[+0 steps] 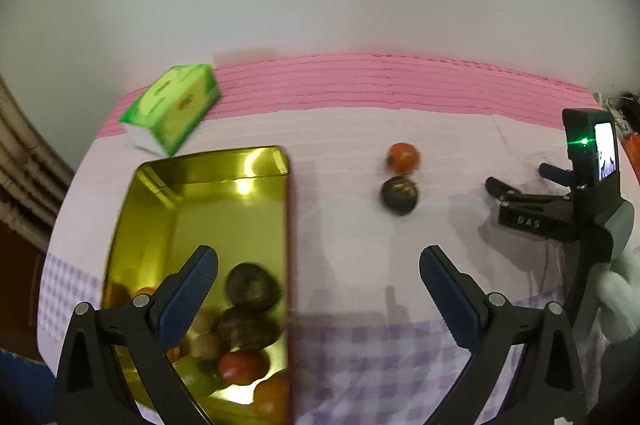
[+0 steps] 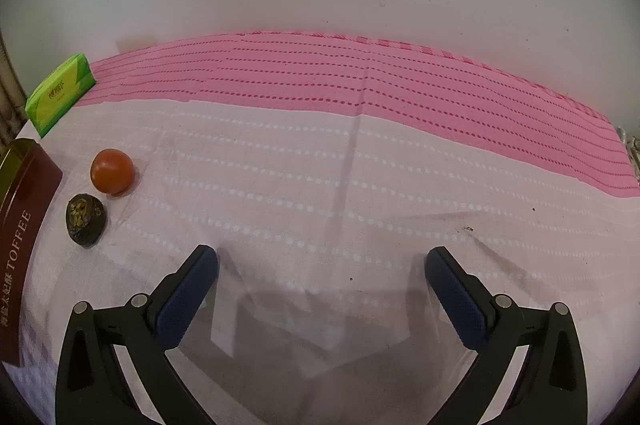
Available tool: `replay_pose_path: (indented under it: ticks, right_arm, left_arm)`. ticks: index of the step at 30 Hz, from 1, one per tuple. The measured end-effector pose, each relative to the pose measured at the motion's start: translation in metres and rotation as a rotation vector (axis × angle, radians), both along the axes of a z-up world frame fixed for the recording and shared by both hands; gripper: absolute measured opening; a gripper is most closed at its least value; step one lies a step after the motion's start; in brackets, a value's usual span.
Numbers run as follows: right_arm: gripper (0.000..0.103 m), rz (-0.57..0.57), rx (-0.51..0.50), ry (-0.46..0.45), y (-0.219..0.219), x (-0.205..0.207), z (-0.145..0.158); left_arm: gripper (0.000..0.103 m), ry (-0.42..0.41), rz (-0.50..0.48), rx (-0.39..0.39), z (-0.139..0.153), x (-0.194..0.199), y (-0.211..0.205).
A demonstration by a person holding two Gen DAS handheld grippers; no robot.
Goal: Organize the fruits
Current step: 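Withdraw the right gripper while the left gripper moves to the dark brown fruit, then close the left gripper on the dark brown fruit and lift it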
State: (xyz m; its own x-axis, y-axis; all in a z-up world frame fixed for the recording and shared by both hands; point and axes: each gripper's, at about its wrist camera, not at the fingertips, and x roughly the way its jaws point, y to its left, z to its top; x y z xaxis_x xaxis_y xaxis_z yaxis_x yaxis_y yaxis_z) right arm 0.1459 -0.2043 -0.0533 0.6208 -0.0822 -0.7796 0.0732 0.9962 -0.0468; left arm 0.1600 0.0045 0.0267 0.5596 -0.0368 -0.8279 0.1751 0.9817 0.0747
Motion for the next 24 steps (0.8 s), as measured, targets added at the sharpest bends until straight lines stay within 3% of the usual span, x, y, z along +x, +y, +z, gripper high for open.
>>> replay_pose_path:
  ticks: [3,10,18,24]
  right_arm:
    - [0.103,0.000,0.000,0.000,0.000,0.000,0.000]
    - [0.103,0.000,0.000,-0.001,0.000,0.000,0.000]
    - [0.103,0.001,0.000,-0.002,0.000,0.000,0.000]
    - [0.103,0.001,0.000,-0.002,0.000,0.000,0.000]
  left_arm:
    - [0.098,0.018,-0.032,-0.022,-0.006,0.006,-0.013]
    - [0.072,0.083,-0.081,-0.048,-0.023,0.027,-0.033]
    - [0.057,0.148,-0.110,-0.094,-0.044,0.054,-0.052]
    - [0.057,0.180,-0.135,-0.092,-0.057,0.068,-0.064]
